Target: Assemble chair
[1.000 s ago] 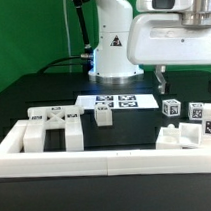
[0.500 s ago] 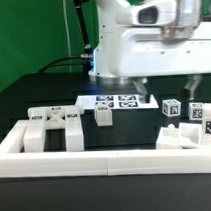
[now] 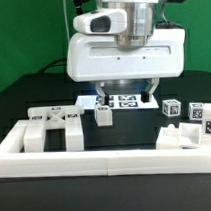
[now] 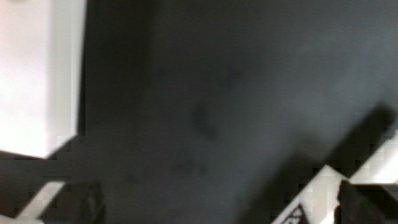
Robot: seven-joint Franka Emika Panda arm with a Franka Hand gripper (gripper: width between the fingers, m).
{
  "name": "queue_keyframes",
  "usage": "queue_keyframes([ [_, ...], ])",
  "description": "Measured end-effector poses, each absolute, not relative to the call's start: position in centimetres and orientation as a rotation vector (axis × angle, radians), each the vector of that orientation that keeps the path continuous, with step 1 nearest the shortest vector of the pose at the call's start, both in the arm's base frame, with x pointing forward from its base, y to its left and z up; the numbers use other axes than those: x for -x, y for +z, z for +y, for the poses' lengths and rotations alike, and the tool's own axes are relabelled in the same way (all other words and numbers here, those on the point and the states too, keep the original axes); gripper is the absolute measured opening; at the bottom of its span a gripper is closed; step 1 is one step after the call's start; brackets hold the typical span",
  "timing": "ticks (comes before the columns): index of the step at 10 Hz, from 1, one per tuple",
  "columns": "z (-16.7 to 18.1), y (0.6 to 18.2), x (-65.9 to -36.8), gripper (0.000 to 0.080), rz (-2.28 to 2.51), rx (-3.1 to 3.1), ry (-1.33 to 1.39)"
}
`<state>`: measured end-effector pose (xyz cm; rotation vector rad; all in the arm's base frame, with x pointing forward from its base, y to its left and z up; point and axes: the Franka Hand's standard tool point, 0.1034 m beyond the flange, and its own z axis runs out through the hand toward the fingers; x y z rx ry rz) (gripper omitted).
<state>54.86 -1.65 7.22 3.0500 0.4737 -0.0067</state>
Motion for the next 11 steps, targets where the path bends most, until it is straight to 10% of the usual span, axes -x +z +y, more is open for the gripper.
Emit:
queue_keyframes([
  [11, -3.9, 4.8, -49.7, 0.0648, 0.365, -3.084, -0.292],
])
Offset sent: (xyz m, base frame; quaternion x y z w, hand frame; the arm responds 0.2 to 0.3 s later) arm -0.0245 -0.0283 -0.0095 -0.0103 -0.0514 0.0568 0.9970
